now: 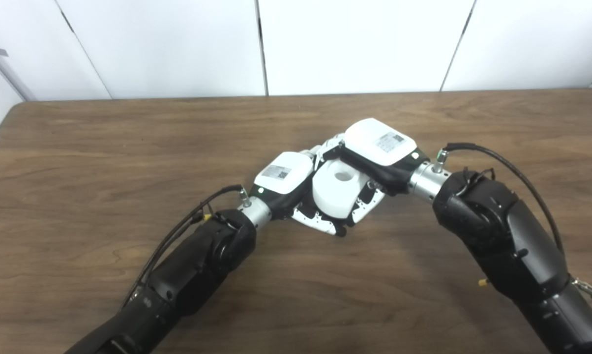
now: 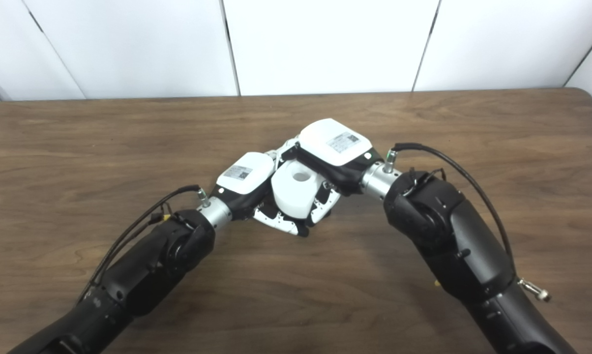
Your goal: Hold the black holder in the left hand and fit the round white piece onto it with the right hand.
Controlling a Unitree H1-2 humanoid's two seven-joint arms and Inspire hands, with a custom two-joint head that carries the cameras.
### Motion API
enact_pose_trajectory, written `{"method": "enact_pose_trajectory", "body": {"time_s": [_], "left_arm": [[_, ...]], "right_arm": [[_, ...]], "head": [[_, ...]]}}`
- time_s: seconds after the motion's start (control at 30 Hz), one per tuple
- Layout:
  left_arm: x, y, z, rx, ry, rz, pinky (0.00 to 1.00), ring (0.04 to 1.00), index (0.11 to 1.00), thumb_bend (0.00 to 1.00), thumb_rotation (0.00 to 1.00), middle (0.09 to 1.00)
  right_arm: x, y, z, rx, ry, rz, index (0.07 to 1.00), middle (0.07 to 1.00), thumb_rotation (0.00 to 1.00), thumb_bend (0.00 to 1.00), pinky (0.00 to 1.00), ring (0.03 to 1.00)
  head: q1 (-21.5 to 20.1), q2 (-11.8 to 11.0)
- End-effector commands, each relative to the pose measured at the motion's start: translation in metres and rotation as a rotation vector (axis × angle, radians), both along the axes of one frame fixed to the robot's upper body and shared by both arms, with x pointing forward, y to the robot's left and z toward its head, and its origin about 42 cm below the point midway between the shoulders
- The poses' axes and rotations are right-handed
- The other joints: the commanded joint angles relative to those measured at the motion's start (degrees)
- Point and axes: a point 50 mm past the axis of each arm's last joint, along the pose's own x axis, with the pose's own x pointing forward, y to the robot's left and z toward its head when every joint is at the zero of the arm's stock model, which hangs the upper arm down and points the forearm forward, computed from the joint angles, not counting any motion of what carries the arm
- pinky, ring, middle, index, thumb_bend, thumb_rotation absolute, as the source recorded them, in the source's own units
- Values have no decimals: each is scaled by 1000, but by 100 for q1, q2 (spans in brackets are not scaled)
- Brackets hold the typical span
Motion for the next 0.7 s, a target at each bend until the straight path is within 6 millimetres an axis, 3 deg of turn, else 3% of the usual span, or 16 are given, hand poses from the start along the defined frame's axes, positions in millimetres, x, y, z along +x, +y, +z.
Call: {"method": "enact_pose_trajectory", "body": {"time_s": [0.0, 0.67], "left_arm": [[-24, 21, -42, 150, 149, -13, 953, 991, 484, 524, 71, 955], [-24, 21, -41, 131, 147, -6, 955, 987, 483, 524, 71, 945]], "right_arm": [[2, -13, 5, -36, -7, -26, 481, 726, 141, 526, 692, 765], [4, -18, 7, -20, 11, -48, 482, 727, 140, 526, 692, 774]], "head": [[5, 5], [-3, 76]]}}
